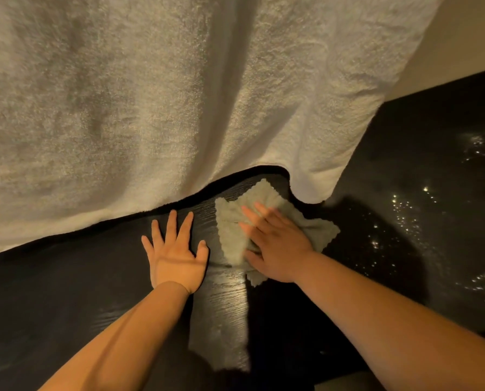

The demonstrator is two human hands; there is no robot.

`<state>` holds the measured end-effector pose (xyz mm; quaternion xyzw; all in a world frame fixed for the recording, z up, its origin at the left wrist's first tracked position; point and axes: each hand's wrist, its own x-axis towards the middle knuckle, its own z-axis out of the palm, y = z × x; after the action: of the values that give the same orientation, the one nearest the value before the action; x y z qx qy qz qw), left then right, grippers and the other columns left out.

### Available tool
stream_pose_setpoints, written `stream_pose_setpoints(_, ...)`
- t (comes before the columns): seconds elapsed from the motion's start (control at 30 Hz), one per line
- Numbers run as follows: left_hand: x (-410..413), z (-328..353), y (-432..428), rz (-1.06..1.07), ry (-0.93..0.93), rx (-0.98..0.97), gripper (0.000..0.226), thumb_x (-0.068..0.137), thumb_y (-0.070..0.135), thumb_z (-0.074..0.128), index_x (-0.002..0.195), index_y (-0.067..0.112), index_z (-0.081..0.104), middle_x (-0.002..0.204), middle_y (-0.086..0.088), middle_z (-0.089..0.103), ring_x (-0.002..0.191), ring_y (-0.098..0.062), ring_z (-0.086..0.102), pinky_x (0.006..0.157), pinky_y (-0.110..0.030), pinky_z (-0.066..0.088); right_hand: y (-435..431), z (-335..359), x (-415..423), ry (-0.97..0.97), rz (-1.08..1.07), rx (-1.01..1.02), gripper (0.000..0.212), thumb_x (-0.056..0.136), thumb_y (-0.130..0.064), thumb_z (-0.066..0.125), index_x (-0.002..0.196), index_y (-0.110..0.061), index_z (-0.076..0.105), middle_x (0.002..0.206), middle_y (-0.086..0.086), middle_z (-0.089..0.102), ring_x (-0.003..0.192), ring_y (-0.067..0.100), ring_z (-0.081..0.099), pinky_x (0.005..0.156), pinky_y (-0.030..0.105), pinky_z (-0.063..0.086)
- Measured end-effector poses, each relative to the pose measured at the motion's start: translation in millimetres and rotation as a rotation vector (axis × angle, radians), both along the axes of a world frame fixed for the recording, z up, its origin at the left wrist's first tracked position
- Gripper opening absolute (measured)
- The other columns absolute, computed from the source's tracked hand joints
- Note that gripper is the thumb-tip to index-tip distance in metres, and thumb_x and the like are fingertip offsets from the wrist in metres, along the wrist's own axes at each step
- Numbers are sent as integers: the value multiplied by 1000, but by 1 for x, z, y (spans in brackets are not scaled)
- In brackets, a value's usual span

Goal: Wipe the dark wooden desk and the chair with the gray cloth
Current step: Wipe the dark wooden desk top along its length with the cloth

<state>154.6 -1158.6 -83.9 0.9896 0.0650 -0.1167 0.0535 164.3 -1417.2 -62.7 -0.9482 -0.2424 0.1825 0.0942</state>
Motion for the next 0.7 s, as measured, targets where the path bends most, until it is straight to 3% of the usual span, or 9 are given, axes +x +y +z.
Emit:
stream_pose_setpoints(0.1, 0, 0, 1, -4, -11, -17, 76, 96, 62, 35, 166, 43, 12, 176, 8, 1, 161, -36, -6, 129, -61, -3, -33, -1, 15, -19, -145, -39, 82, 96, -72, 21, 166, -30, 13, 176, -2, -9, 161, 30, 6, 127, 51, 19)
stream_pose_setpoints(0.2, 0, -1, -1, -11, -6, -7, 77, 93, 65, 28, 165, 45, 12, 176, 7, 3, 160, -37, -4, 128, -62, -1, -45, 1, 18, 3, -436, -35, 76, 101, -68, 25, 165, -34, 1, 176, 2, 2, 143, 34, 43, 106, 45, 46)
stream_pose_setpoints(0.27, -1, -1, 0, -12, -7, -5, 77, 93, 66, 27, 165, 45, 11, 176, 7, 2, 160, -37, -4, 128, -62, -1, -28, 3, 7, 3, -467, -40, 77, 101, -66, 21, 166, -27, 8, 175, 5, 1, 148, 33, 37, 115, 47, 39)
stream_pose_setpoints(0.33, -1, 0, 1, -16, -3, -13, 76, 94, 65, 28, 165, 45, 11, 176, 7, 2, 160, -37, -5, 128, -62, -2, -4, 6, -16, 11, -371, -87, 83, 99, -66, 13, 166, -17, 20, 175, 9, -5, 160, 34, 4, 129, 49, 8)
stream_pose_setpoints(0.37, 0, 1, 2, -20, -2, -13, 76, 94, 65, 29, 165, 44, 11, 176, 6, 2, 160, -37, -5, 128, -62, -2, 6, 8, -31, 18, -304, -100, 84, 99, -66, 12, 166, -15, 21, 175, 9, -6, 160, 33, -9, 129, 49, -5)
stream_pose_setpoints(0.43, -1, 1, 3, -24, 0, -14, 77, 94, 65, 28, 166, 43, 12, 176, 6, 2, 160, -37, -5, 128, -62, -2, 13, 9, -58, 53, -206, -79, 81, 103, -66, 17, 168, -18, 16, 175, 7, -11, 159, 30, -22, 127, 46, -17)
stream_pose_setpoints(0.53, -1, 0, 3, -23, -25, -35, 77, 93, 65, 28, 166, 42, 15, 176, 5, 4, 160, -38, -3, 128, -63, -1, -10, 9, -67, 53, -145, -45, 83, 99, -71, 22, 167, -25, 15, 175, 2, -13, 160, 26, -18, 128, 44, -10)
stream_pose_setpoints(0.63, 0, 0, -1, -30, -29, -39, 74, 97, 61, 34, 166, 41, 16, 176, 3, 6, 160, -39, -2, 128, -63, -1, -58, 7, -44, 27, -417, -63, 83, 97, -77, 18, 164, -28, 20, 175, 6, 13, 160, 33, 14, 128, 49, 20)
stream_pose_setpoints(0.7, 0, -1, -1, -32, -37, -24, 72, 99, 60, 36, 166, 40, 17, 176, 1, 7, 160, -40, -1, 127, -64, -1, -76, 0, -37, -77, -549, -128, 88, 96, -76, 15, 165, -22, 23, 174, 9, 15, 161, 34, 10, 130, 49, 15)
